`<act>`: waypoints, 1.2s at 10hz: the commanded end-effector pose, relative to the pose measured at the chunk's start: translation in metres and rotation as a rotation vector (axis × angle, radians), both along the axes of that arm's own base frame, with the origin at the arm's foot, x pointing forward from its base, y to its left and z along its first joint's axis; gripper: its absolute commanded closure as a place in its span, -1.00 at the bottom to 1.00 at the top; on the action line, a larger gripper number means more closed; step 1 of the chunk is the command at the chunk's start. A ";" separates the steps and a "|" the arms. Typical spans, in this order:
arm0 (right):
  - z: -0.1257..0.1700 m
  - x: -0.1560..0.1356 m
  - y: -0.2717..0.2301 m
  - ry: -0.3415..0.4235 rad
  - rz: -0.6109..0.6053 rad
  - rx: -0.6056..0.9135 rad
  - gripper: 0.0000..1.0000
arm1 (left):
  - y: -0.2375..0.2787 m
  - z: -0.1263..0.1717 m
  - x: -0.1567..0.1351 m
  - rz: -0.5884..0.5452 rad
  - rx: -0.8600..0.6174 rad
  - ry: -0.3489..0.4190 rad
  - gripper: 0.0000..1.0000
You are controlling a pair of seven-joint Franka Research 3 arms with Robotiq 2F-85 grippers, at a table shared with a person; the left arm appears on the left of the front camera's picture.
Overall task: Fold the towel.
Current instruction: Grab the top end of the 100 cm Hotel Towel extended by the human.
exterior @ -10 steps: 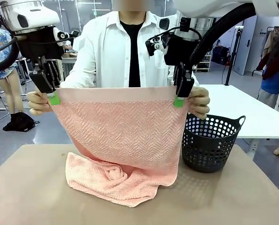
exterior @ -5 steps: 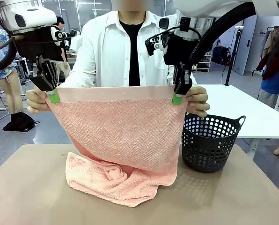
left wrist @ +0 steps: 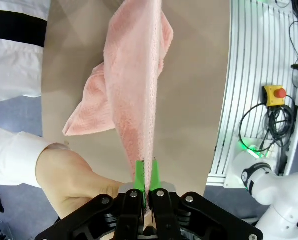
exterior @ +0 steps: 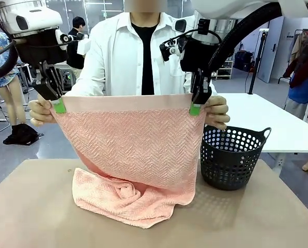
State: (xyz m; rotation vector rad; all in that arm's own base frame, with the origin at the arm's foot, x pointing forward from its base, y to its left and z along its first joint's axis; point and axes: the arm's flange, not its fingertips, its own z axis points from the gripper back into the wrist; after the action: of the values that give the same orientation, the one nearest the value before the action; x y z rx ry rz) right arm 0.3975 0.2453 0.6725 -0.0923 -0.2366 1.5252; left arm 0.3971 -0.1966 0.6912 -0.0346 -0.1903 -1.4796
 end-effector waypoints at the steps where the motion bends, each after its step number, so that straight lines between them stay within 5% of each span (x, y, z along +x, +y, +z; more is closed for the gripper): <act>1: 0.000 0.000 -0.001 -0.002 -0.001 -0.003 1.00 | 0.000 0.001 -0.001 -0.001 0.000 -0.002 1.00; 12: 0.000 0.000 -0.001 -0.002 -0.001 -0.003 1.00 | 0.000 0.001 -0.001 -0.001 0.000 -0.002 1.00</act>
State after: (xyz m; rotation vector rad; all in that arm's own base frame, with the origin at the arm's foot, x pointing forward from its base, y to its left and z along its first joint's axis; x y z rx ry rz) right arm 0.3975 0.2454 0.6725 -0.0924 -0.2366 1.5254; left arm 0.3970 -0.1976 0.6907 -0.0347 -0.1889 -1.4814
